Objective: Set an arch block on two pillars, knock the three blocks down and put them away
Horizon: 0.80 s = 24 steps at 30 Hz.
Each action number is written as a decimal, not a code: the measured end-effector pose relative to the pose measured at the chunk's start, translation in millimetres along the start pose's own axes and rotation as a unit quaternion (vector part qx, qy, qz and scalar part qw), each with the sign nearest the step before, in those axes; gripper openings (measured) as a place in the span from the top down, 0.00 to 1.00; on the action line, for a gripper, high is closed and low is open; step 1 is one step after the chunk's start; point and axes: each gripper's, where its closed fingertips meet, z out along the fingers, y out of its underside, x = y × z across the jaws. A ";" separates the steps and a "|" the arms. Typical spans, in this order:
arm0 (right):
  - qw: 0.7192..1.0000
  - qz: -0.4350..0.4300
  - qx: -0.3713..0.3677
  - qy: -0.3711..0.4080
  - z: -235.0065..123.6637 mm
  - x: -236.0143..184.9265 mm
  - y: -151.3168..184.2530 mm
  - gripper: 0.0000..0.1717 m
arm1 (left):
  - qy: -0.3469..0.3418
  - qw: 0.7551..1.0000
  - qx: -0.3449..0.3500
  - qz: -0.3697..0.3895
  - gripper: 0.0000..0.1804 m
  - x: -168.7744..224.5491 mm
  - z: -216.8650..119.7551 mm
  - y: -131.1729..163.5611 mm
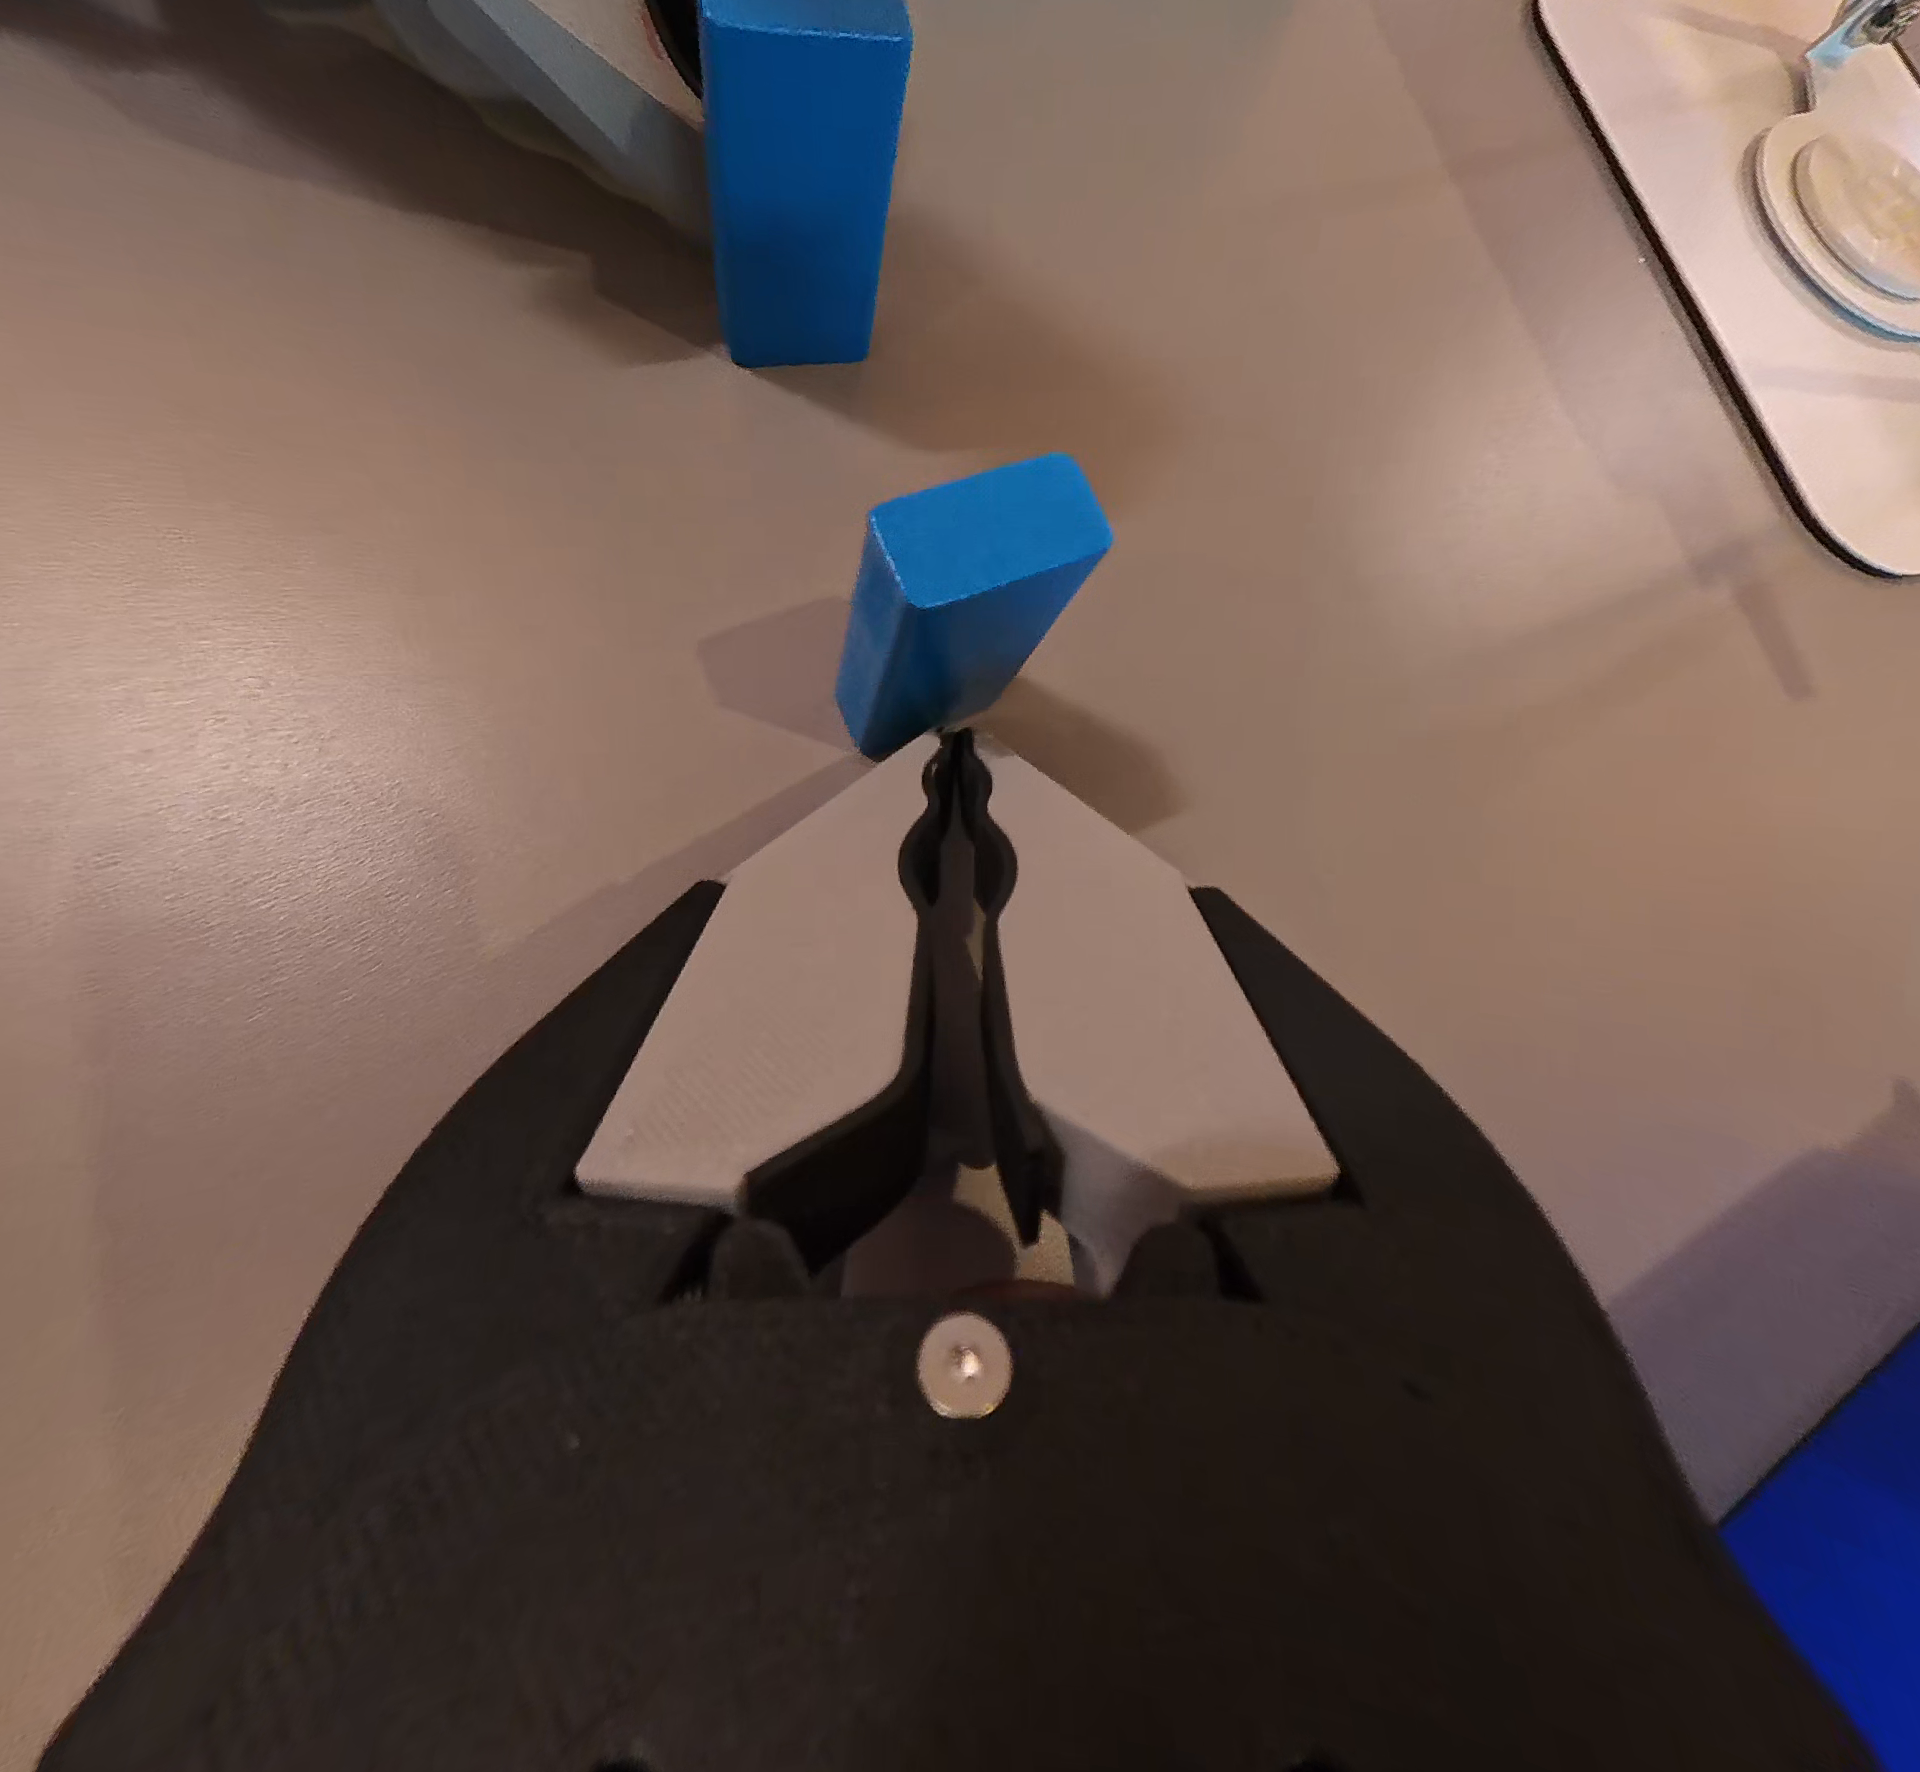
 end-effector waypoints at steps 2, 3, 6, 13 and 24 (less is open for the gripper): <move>1.000 -0.002 0.000 -0.003 -0.2 -1.5 0.2 1.00 | 0.005 1.000 0.001 0.001 1.00 1.8 -0.5 0.4; 1.000 -0.003 0.000 -0.005 -0.4 -2.2 0.2 1.00 | 0.007 1.000 0.001 0.001 1.00 2.4 -0.7 0.6; 1.000 -0.006 0.001 -0.011 -0.9 -4.4 0.0 1.00 | 0.013 1.000 0.002 0.000 1.00 3.9 -0.7 0.7; 1.000 -0.008 0.003 -0.016 -1.4 -6.8 -0.2 1.00 | 0.022 1.000 0.003 0.001 1.00 7.5 -0.9 0.3; 1.000 0.011 0.018 -0.005 -5.1 0.3 -3.0 1.00 | 0.022 1.000 0.005 -0.004 0.99 7.3 -1.1 0.2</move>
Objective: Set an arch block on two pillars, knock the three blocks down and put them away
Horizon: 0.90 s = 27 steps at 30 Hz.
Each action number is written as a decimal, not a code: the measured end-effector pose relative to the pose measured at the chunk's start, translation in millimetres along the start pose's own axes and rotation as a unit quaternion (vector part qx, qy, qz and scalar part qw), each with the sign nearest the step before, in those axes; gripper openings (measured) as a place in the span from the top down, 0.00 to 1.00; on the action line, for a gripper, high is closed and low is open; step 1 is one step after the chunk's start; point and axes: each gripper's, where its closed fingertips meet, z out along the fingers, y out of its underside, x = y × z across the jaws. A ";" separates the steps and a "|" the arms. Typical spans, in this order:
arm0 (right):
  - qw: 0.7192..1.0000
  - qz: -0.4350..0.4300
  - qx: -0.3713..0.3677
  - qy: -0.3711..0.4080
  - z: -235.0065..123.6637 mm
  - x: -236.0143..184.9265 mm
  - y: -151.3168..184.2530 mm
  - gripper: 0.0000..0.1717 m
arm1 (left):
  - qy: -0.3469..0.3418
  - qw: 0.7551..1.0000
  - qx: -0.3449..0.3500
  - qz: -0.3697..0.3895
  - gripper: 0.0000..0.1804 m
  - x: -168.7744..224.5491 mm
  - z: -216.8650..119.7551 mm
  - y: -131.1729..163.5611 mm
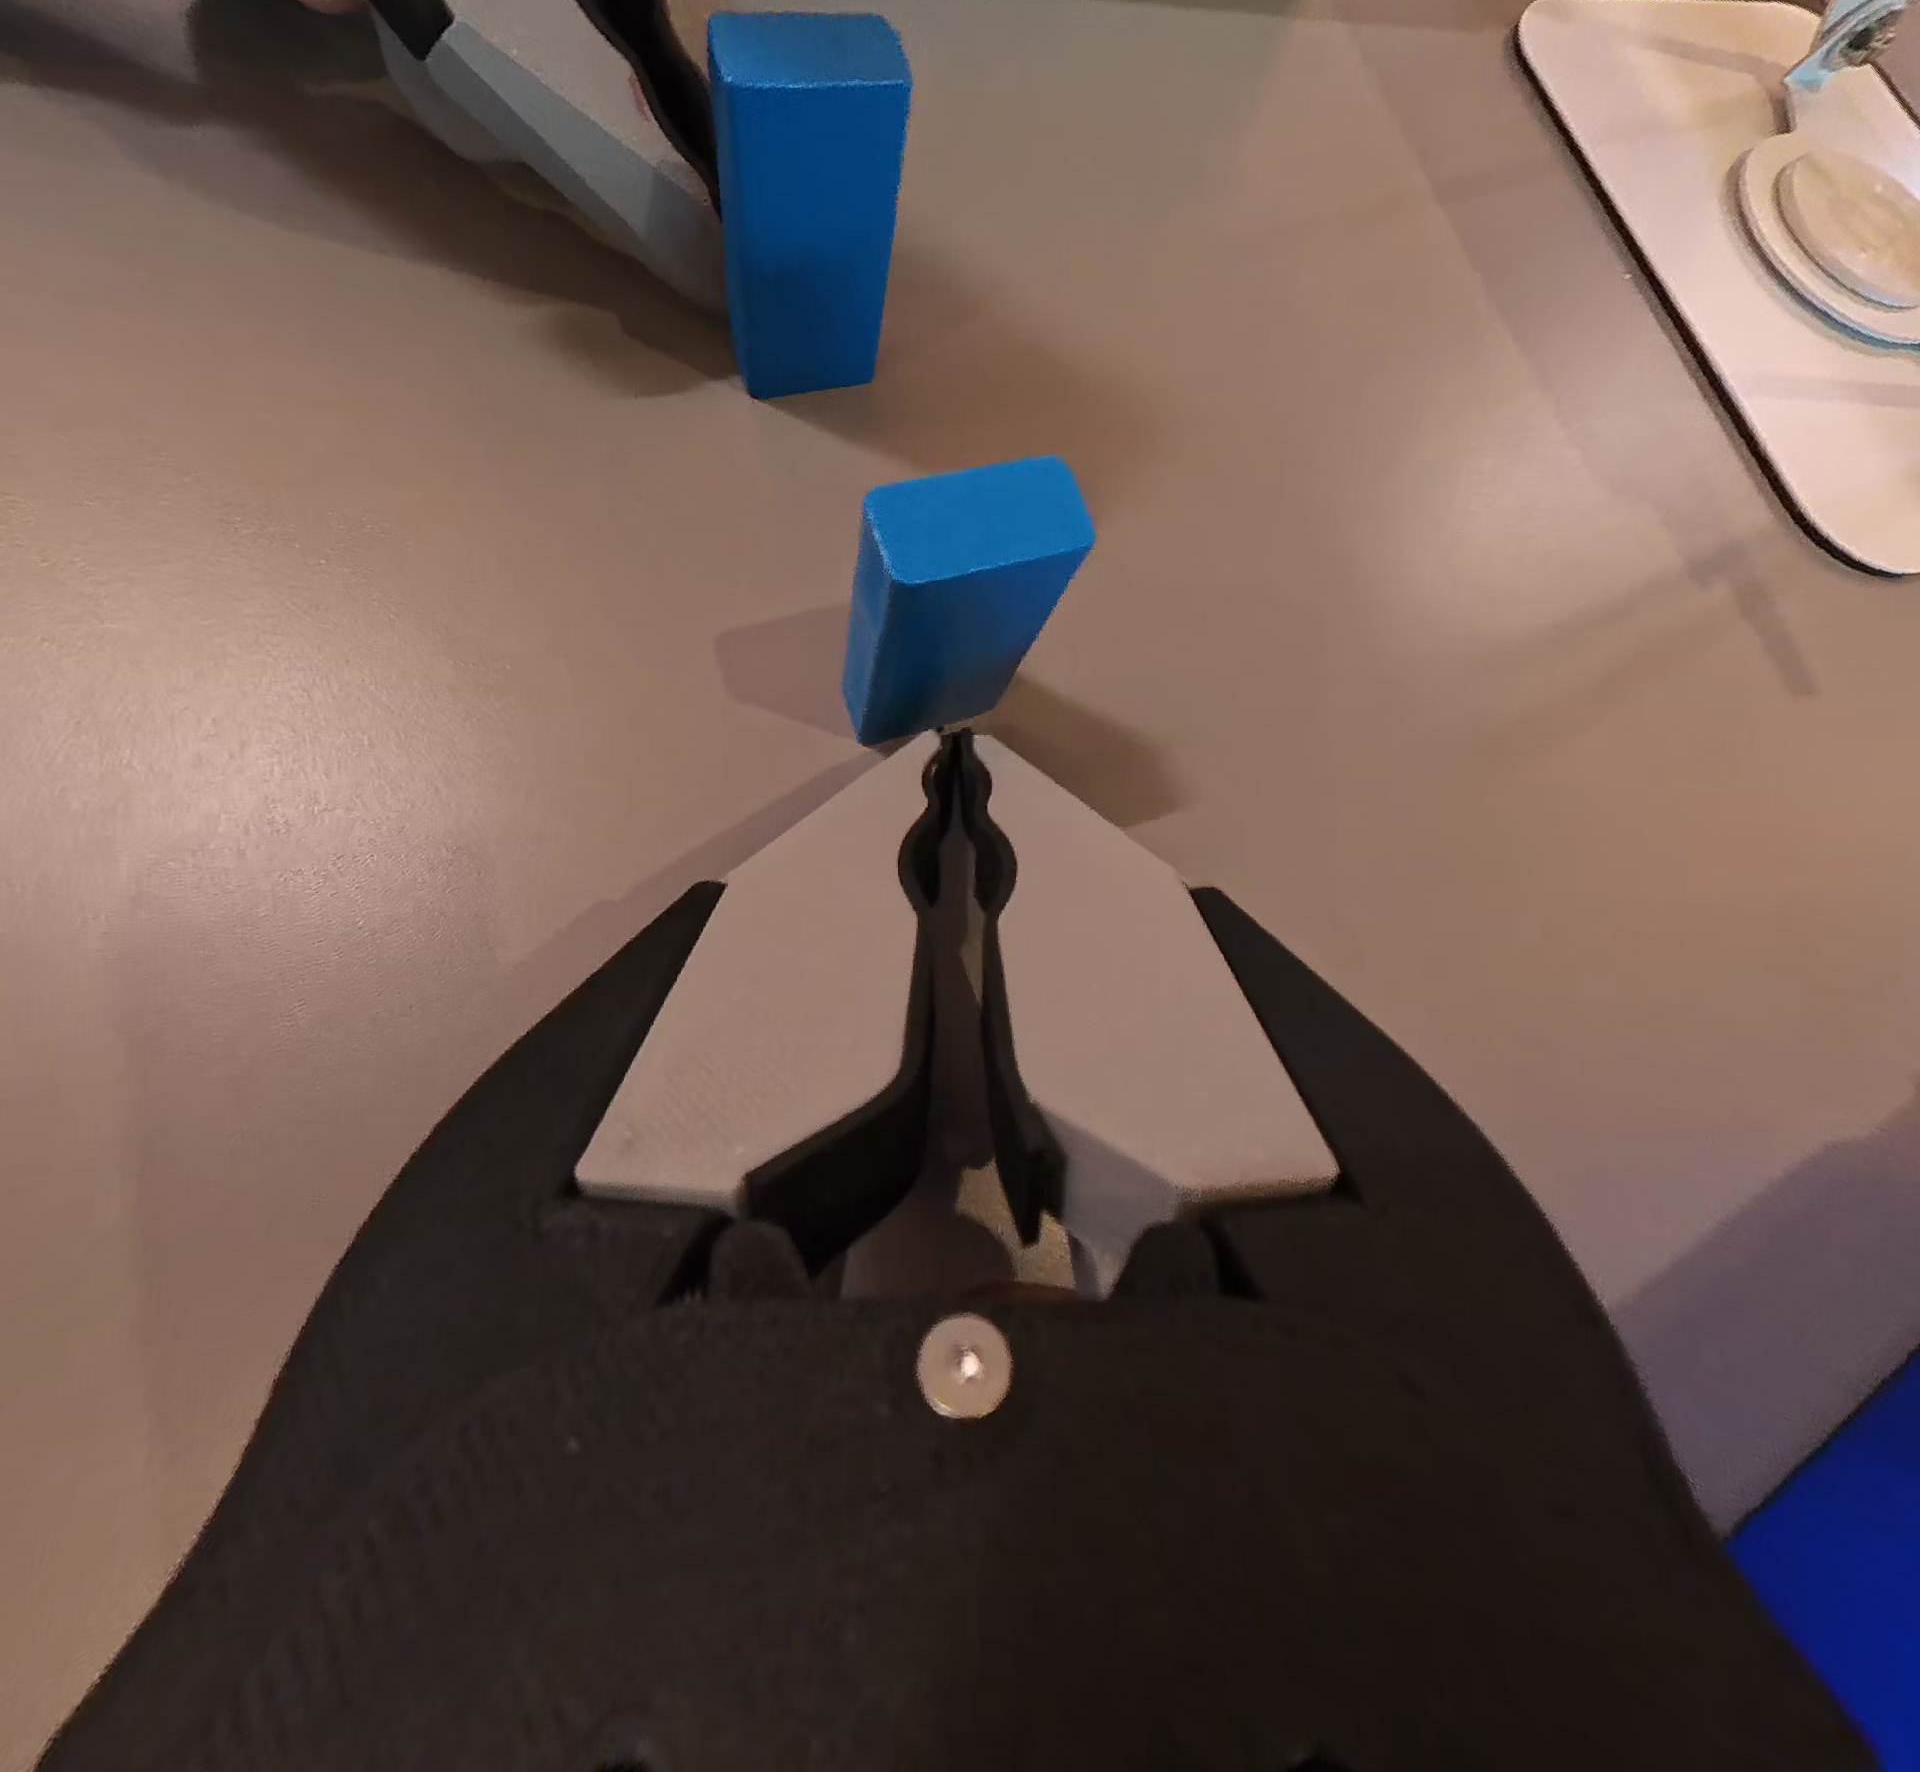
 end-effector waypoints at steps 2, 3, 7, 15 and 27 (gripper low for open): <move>1.000 0.008 0.009 0.013 -2.3 5.3 -1.6 1.00 | -0.005 1.000 0.001 -0.007 0.97 -2.8 -0.2 -0.1; 1.000 0.012 0.012 0.021 -3.4 8.7 -2.1 1.00 | -0.009 1.000 0.001 -0.013 0.95 -4.7 -0.4 0.0; 0.997 0.032 0.015 0.073 -8.0 28.1 0.3 1.00 | -0.019 0.998 0.016 -0.056 0.82 -13.4 -4.5 -4.4; 0.985 0.081 0.009 0.154 -18.1 60.8 10.4 1.00 | -0.044 0.992 0.090 -0.080 0.76 -26.2 -23.5 -28.4; 0.982 0.086 0.001 0.171 -19.2 66.0 13.6 1.00 | -0.044 0.988 0.119 -0.092 0.79 -29.1 -38.3 -34.3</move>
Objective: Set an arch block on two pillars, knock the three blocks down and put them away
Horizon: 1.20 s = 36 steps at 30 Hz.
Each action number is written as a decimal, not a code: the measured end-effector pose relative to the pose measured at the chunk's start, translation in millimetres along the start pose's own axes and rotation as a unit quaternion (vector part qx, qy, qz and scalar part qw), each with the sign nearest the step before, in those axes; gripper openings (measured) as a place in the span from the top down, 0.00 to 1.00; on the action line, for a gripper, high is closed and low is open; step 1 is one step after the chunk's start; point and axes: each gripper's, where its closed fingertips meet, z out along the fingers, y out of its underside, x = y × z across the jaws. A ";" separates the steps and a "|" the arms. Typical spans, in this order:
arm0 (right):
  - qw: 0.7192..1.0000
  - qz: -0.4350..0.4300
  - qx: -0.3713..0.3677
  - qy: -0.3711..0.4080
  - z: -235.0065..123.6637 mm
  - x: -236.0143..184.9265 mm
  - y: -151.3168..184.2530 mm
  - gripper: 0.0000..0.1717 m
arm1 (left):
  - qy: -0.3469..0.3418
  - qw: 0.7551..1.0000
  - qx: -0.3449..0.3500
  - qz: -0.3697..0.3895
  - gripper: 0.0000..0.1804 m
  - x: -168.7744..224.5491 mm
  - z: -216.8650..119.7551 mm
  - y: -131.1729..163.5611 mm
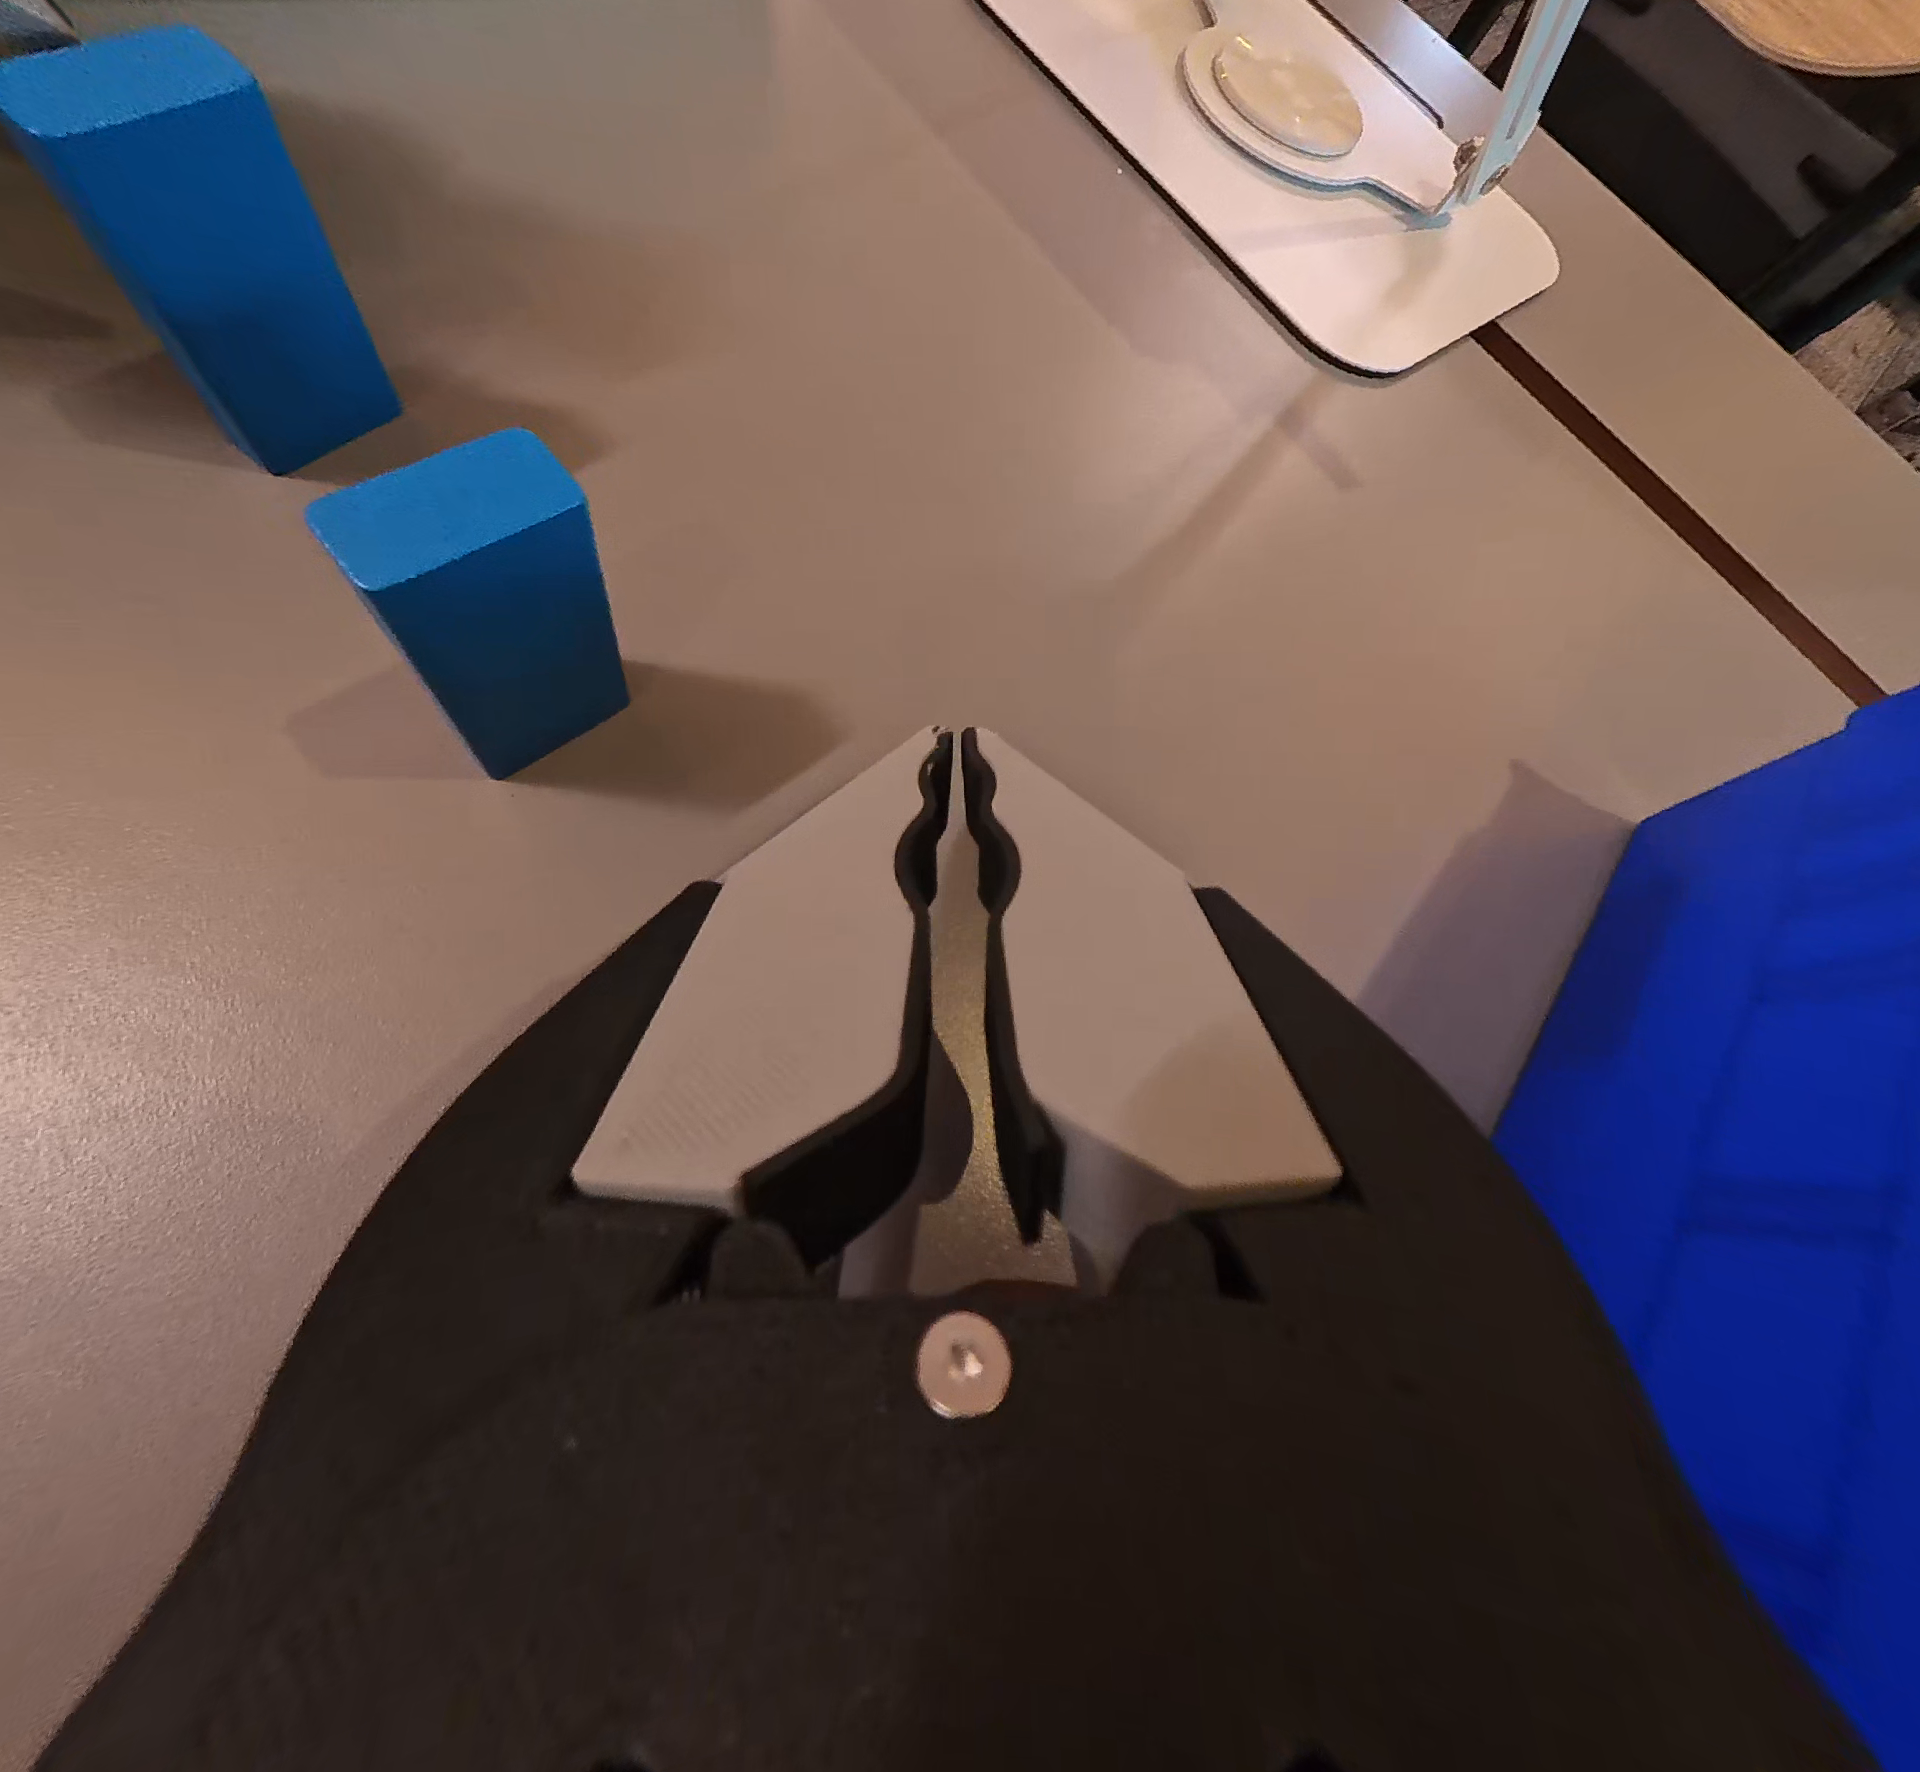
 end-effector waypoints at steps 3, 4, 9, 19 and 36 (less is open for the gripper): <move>1.000 -0.002 -0.001 0.001 0.2 -0.3 0.2 1.00 | -0.016 1.000 0.001 0.000 0.80 -4.3 0.1 0.1; 1.000 -0.002 -0.001 0.001 0.2 -0.4 0.3 1.00 | -0.025 1.000 0.000 0.003 0.80 -6.6 0.1 0.2; 1.000 -0.002 -0.001 0.002 0.1 -0.1 0.2 1.00 | -0.057 0.998 0.002 0.015 0.80 -14.0 1.5 -0.6; 1.000 0.001 0.004 0.004 -1.1 1.0 -0.9 1.00 | -0.097 0.995 0.004 0.033 0.81 -23.7 2.4 -1.8; 1.000 -0.008 0.003 0.005 -0.8 -0.7 -0.8 1.00 | -0.132 0.990 0.030 0.050 0.81 -29.2 -0.6 -12.1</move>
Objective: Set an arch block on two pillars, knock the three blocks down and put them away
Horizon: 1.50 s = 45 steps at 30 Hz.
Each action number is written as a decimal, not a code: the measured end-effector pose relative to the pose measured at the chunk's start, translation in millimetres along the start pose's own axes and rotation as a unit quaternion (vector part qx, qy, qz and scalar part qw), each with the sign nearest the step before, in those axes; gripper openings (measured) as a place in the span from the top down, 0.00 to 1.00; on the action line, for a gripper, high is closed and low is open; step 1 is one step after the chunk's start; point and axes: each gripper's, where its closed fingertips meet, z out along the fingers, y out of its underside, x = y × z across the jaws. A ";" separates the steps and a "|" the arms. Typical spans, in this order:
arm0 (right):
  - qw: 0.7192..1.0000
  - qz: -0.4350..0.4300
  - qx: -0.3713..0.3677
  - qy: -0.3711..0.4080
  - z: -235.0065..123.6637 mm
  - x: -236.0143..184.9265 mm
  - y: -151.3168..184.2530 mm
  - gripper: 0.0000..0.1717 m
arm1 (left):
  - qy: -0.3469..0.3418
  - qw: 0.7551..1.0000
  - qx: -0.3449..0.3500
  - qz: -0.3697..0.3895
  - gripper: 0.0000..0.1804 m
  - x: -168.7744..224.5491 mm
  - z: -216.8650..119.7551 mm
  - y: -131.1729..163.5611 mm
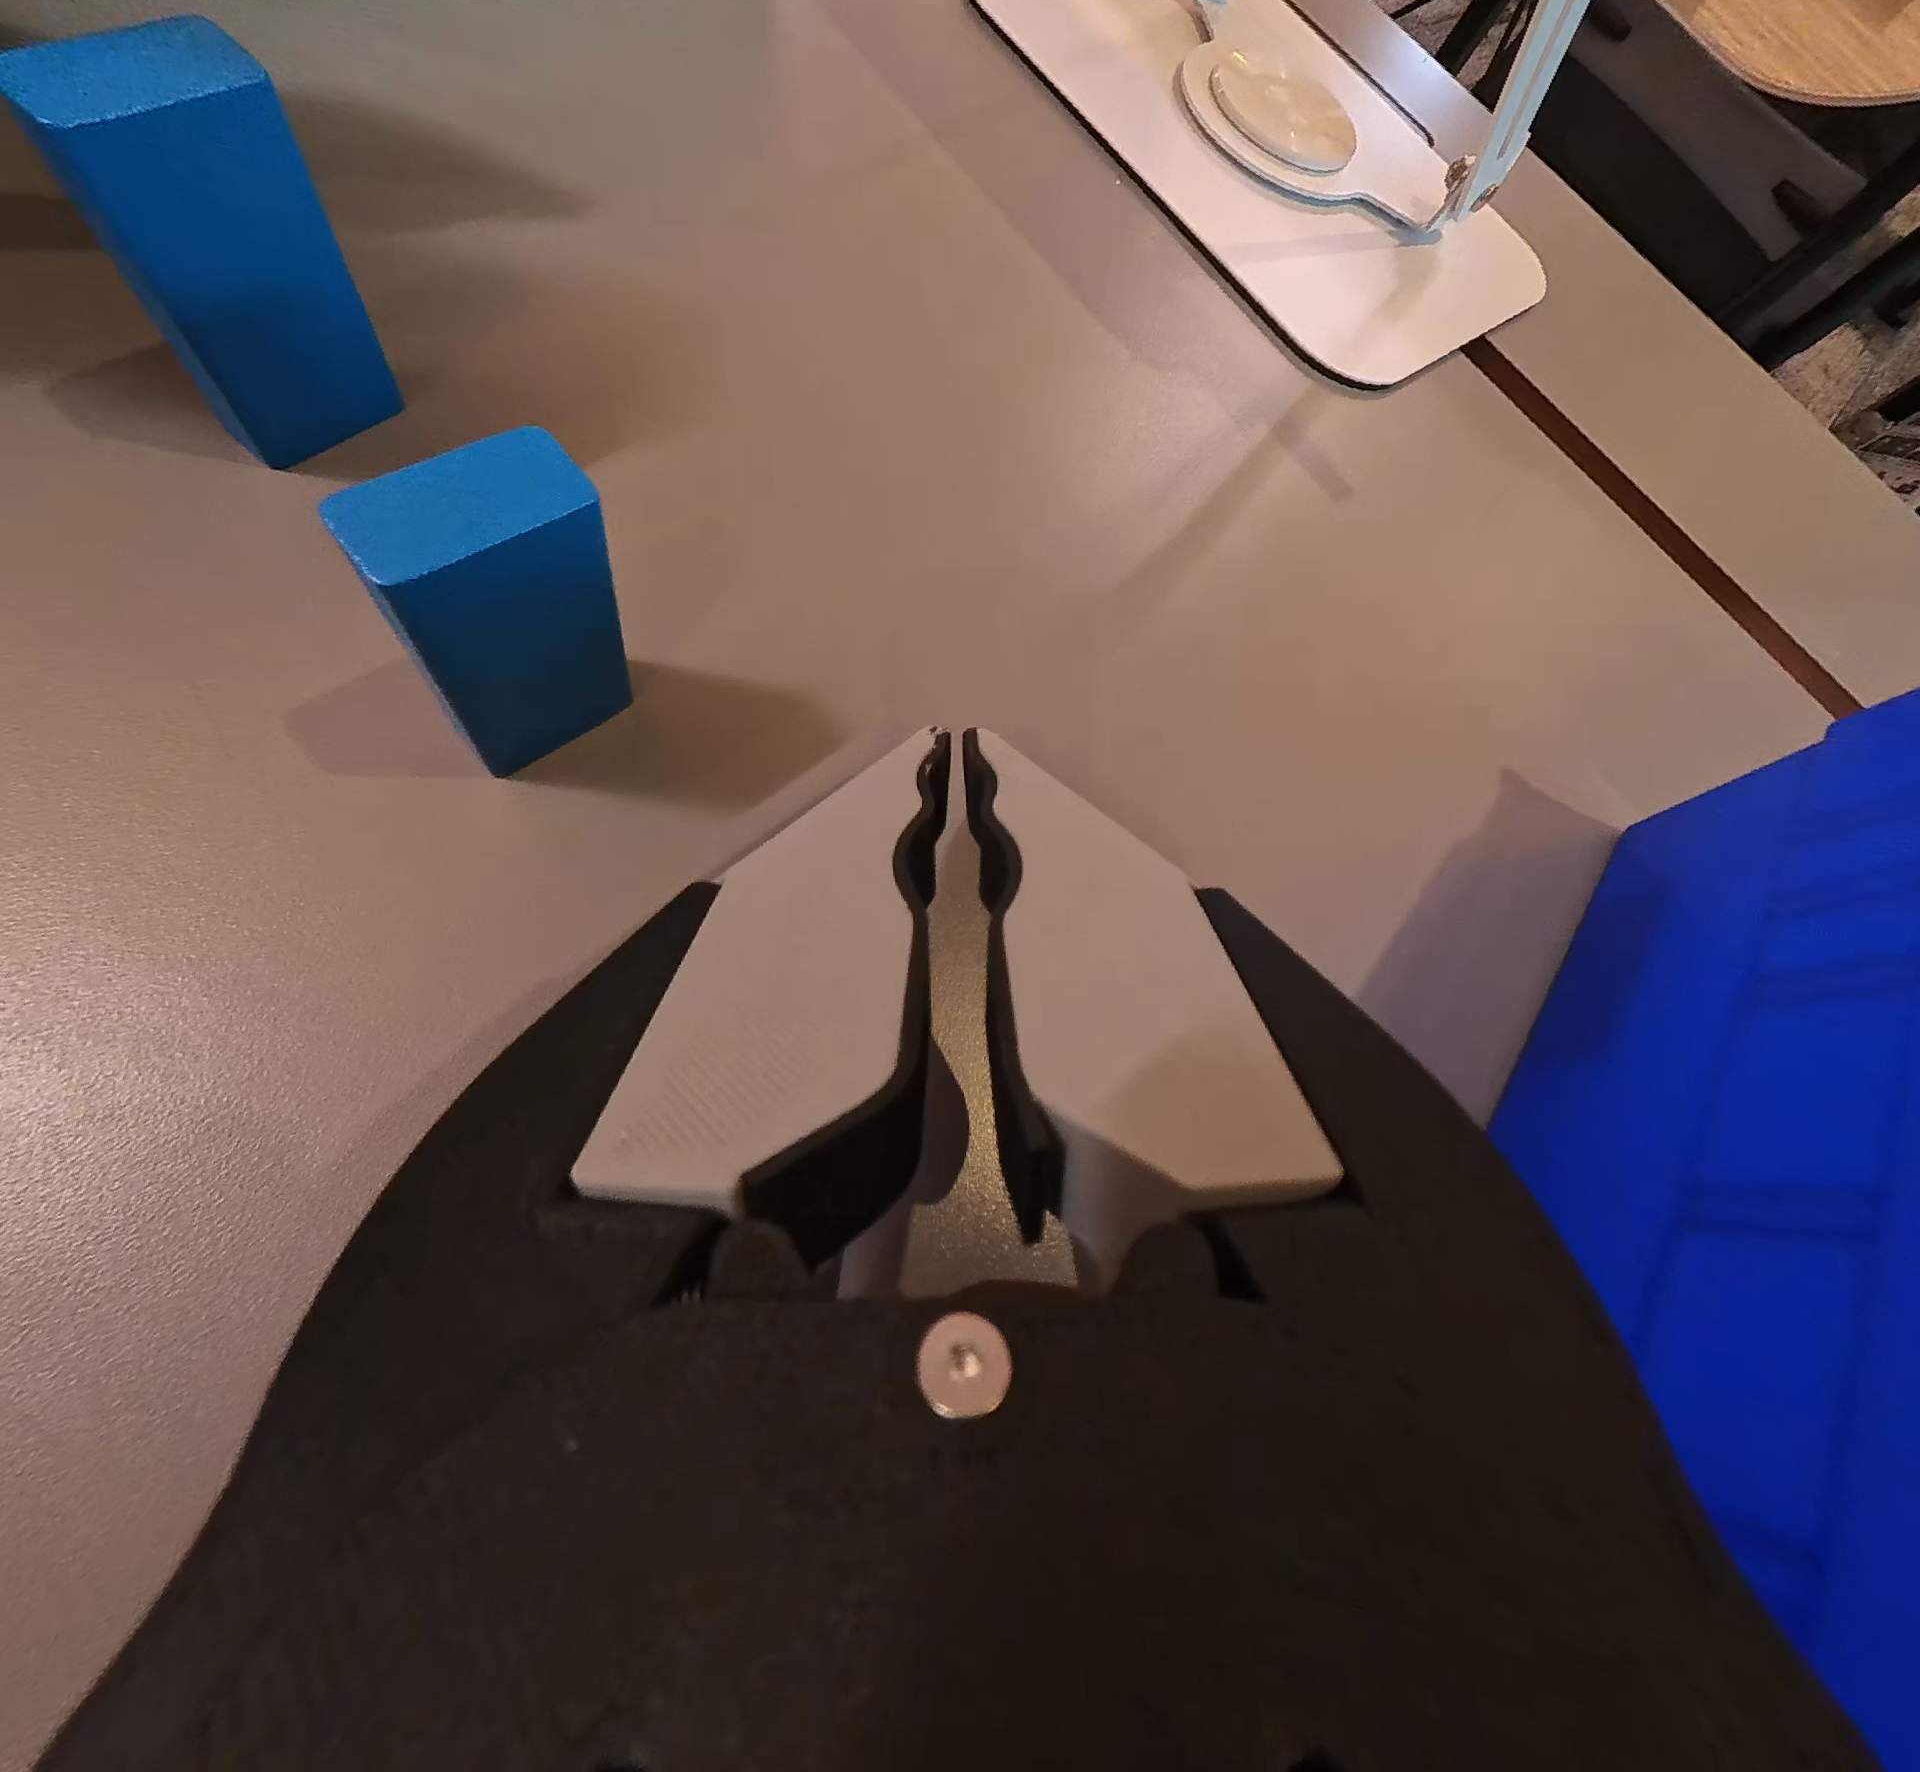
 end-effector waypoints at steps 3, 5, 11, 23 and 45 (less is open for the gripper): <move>1.000 0.002 0.001 0.000 -0.3 0.4 -0.4 1.00 | -0.001 1.000 0.001 0.000 0.81 -0.3 -0.1 -0.5; 1.000 0.002 0.002 0.001 -0.4 0.6 -0.5 1.00 | -0.001 1.000 0.002 0.001 0.81 -0.1 -0.2 -0.8; 1.000 -0.001 0.000 0.001 0.0 0.1 -0.1 1.00 | -0.003 1.000 0.008 -0.001 0.81 -0.8 -0.9 -3.0; 1.000 -0.008 -0.005 0.003 1.0 -0.5 0.9 1.00 | 0.011 0.999 0.046 -0.004 0.81 12.1 -9.2 -18.5; 1.000 -0.010 -0.006 0.001 1.3 -0.6 1.6 1.00 | -0.012 0.993 -0.070 -0.097 0.76 -183.9 -36.4 27.6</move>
